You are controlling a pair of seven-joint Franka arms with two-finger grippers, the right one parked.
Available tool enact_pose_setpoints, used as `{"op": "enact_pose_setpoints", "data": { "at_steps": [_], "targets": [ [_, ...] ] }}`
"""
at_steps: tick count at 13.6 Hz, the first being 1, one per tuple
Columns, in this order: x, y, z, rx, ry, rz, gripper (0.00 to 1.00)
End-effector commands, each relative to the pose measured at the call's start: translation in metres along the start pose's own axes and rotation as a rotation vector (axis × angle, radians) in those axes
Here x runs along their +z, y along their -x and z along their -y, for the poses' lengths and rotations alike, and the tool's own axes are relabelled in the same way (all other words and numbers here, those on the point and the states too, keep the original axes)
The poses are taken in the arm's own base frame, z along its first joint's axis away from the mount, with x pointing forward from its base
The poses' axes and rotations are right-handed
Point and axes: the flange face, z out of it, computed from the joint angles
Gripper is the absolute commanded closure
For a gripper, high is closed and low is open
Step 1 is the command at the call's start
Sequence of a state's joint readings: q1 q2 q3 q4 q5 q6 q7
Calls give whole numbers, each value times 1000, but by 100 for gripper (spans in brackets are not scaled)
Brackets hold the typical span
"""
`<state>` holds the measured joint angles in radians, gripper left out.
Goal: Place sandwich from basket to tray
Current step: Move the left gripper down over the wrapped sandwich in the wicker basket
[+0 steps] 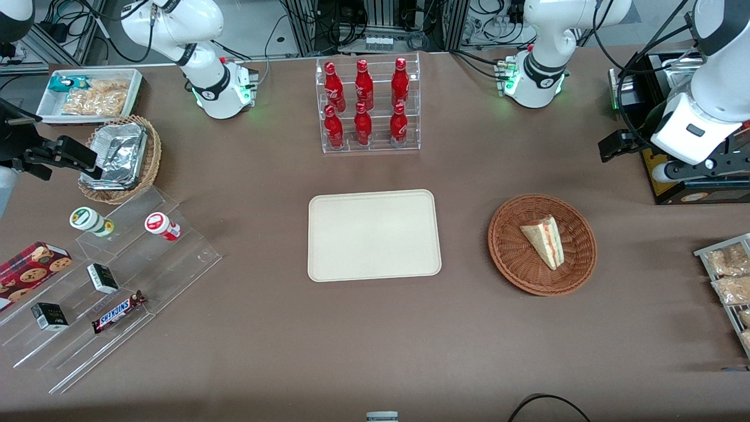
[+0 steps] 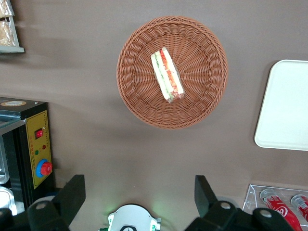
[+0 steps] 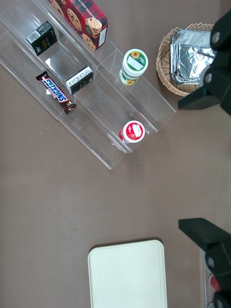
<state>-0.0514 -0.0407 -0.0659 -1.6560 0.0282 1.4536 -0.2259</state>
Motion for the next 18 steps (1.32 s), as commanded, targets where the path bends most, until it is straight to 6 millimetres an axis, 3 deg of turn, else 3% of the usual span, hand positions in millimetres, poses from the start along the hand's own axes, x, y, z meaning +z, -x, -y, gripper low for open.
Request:
{"op": "enact_pose_setpoints", "data": {
  "at_steps": [1,3,6,11,18],
  "targets": [
    [-2,1,-4,19,-6,2,0],
    [4,-3,-4,17,-6,15,0],
    [36,-15,-5,27,-18,75,0],
    [131,-29,-14,41,-17,53,0],
    [221,-32,-18,-9,15,-59,0]
  ]
}}
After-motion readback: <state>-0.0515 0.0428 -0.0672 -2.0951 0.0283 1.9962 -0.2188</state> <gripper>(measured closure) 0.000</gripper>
